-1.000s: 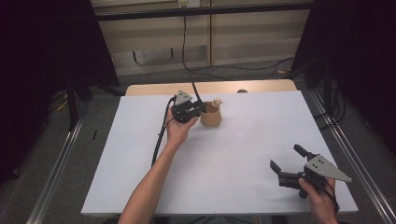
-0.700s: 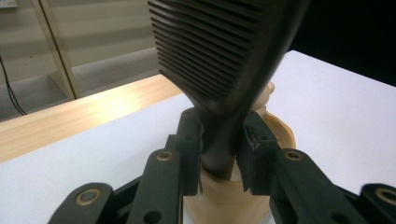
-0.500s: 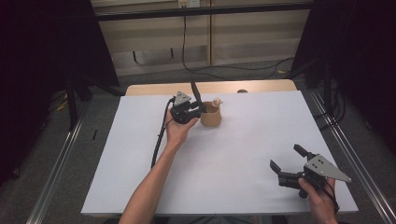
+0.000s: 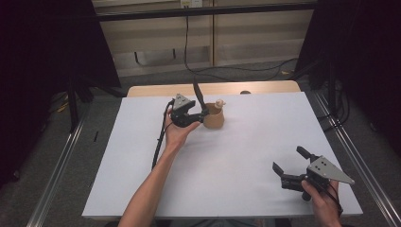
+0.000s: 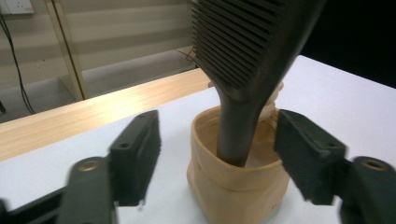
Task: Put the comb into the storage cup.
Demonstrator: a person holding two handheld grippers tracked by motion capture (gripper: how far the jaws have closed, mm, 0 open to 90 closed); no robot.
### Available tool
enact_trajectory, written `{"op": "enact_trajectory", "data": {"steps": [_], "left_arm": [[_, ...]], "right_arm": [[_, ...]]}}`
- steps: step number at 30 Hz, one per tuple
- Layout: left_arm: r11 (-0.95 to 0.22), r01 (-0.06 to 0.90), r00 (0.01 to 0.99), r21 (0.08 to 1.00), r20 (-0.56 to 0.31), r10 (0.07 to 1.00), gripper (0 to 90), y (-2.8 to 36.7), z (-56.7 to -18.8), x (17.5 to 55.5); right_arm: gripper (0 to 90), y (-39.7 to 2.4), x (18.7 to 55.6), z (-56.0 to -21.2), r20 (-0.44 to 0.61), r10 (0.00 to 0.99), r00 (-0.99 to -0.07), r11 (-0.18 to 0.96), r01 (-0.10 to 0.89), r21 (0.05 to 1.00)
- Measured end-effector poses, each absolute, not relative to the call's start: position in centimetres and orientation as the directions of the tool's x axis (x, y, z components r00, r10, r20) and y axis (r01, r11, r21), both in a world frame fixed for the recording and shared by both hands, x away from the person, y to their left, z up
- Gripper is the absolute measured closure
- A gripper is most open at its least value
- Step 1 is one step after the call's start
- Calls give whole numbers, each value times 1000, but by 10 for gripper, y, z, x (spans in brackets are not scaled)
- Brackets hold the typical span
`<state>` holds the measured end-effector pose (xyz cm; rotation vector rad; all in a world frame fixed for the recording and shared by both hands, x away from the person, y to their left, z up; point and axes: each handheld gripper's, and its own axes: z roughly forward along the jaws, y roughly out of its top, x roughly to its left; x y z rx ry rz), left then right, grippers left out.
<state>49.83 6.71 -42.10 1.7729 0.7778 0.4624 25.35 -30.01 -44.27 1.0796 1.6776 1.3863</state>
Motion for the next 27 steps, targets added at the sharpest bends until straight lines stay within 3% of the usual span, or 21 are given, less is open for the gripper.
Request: {"op": "enact_trajectory", "data": {"steps": [4, 11, 13, 27], "left_arm": [[-171, 279, 710, 945, -83, 699, 178, 68, -419, 496], [-133, 271, 718, 953, -108, 688, 71, 70, -413, 493], [-112, 283, 718, 953, -133, 683, 57, 71, -414, 492], [-103, 208, 726, 973, -82, 683, 31, 89, -403, 476]], "right_arm": [[0, -300, 254, -443, -8, 911, -412, 83, 166, 983], [0, -301, 256, -444, -3, 911, -412, 80, 170, 982], [0, -302, 257, -445, 1, 914, -406, 75, 172, 982], [0, -305, 259, -446, 9, 915, -403, 67, 174, 982]]}}
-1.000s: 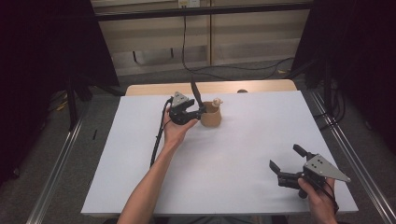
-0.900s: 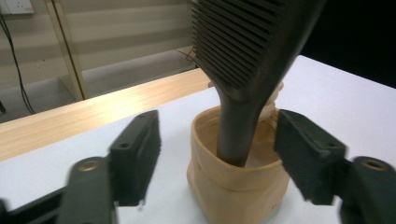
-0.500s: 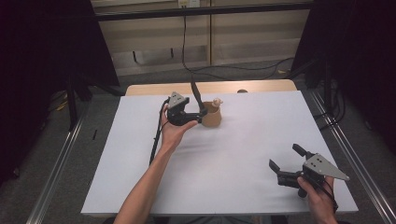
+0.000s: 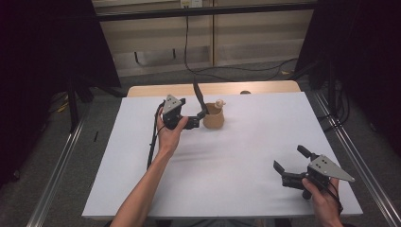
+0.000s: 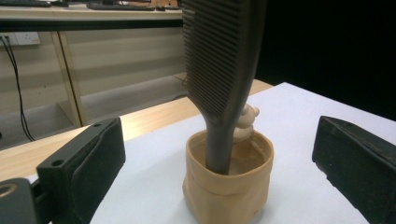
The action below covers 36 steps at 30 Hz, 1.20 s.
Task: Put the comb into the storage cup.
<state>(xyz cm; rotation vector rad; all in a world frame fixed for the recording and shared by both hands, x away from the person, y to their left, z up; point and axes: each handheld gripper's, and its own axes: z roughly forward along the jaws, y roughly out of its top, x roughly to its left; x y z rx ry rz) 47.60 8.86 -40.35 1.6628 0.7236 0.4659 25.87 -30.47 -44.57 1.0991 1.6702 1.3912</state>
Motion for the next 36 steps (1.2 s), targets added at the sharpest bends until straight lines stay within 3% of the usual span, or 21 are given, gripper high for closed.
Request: {"op": "enact_trajectory", "data": {"steps": [7, 36], "left_arm": [[-107, 170, 724, 980, -51, 688, 33, 96, -399, 463], [-39, 120, 694, 992, -56, 717, 22, 140, -394, 413]], "right_arm": [[0, -303, 260, -445, 4, 914, -405, 73, 175, 982], [0, -300, 257, -443, -16, 921, -389, 86, 163, 983]]}}
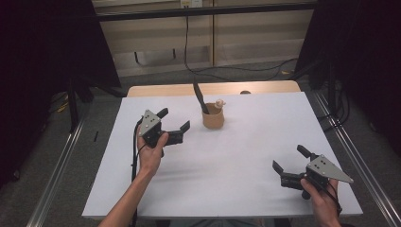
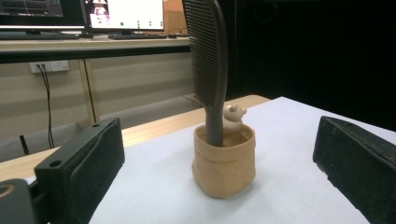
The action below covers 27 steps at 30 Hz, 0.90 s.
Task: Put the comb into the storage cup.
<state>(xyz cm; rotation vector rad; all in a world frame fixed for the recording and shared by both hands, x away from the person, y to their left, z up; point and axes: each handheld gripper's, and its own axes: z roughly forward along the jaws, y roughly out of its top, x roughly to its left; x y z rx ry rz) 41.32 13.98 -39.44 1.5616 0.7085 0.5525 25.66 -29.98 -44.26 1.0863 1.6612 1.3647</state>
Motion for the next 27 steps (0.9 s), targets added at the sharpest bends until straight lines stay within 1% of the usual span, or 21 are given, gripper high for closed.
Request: {"op": "enact_trajectory", "data": {"steps": [3, 6, 8, 10, 19, 23, 27], "left_arm": [[-41, 116, 703, 992, -53, 709, 22, 145, -396, 408], [-39, 108, 691, 993, -47, 721, 22, 151, -398, 402], [-24, 128, 690, 991, -72, 720, 22, 154, -398, 399], [-41, 112, 684, 993, -47, 728, 22, 158, -400, 395], [-53, 120, 661, 991, -39, 749, 22, 175, -403, 381], [-51, 132, 658, 990, -50, 751, 22, 183, -406, 375], [-35, 142, 635, 989, -64, 770, 22, 190, -410, 371]], "right_arm": [[0, -300, 256, -442, -15, 922, -387, 85, 163, 983], [0, -300, 256, -442, -16, 921, -388, 84, 160, 983], [0, -300, 256, -442, -16, 921, -388, 85, 160, 983], [0, -300, 257, -442, -19, 921, -388, 87, 159, 983], [0, -300, 256, -442, -18, 923, -384, 85, 157, 984], [0, -300, 256, -442, -18, 924, -383, 84, 155, 984], [0, -300, 256, -441, -17, 924, -382, 82, 156, 984]]}}
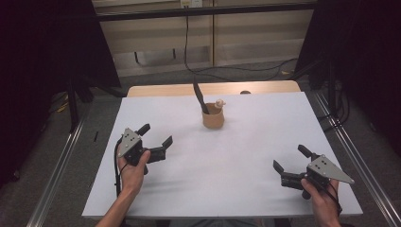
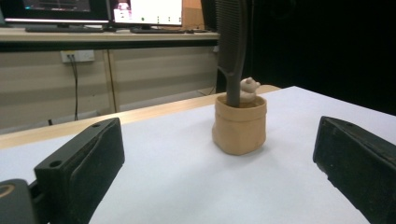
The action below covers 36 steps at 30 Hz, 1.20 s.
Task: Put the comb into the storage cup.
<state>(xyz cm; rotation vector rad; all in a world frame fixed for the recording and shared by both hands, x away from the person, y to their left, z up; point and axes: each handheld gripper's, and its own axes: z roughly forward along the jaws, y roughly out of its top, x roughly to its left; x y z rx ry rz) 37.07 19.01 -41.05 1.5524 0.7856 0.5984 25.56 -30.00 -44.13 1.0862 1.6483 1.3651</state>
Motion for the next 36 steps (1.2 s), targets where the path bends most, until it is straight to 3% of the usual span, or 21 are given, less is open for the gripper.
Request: {"op": "enact_trajectory", "data": {"steps": [11, 17, 36], "left_arm": [[-100, 141, 609, 985, -6, 793, 23, 198, -413, 350], [-57, 164, 588, 985, -51, 807, 24, 206, -421, 341], [-74, 172, 554, 982, -35, 832, 24, 229, -428, 311]], "right_arm": [[0, -300, 255, -441, -17, 926, -377, 80, 151, 985], [0, -300, 255, -441, -18, 925, -378, 80, 149, 986], [0, -300, 254, -441, -16, 926, -378, 79, 153, 985]]}}
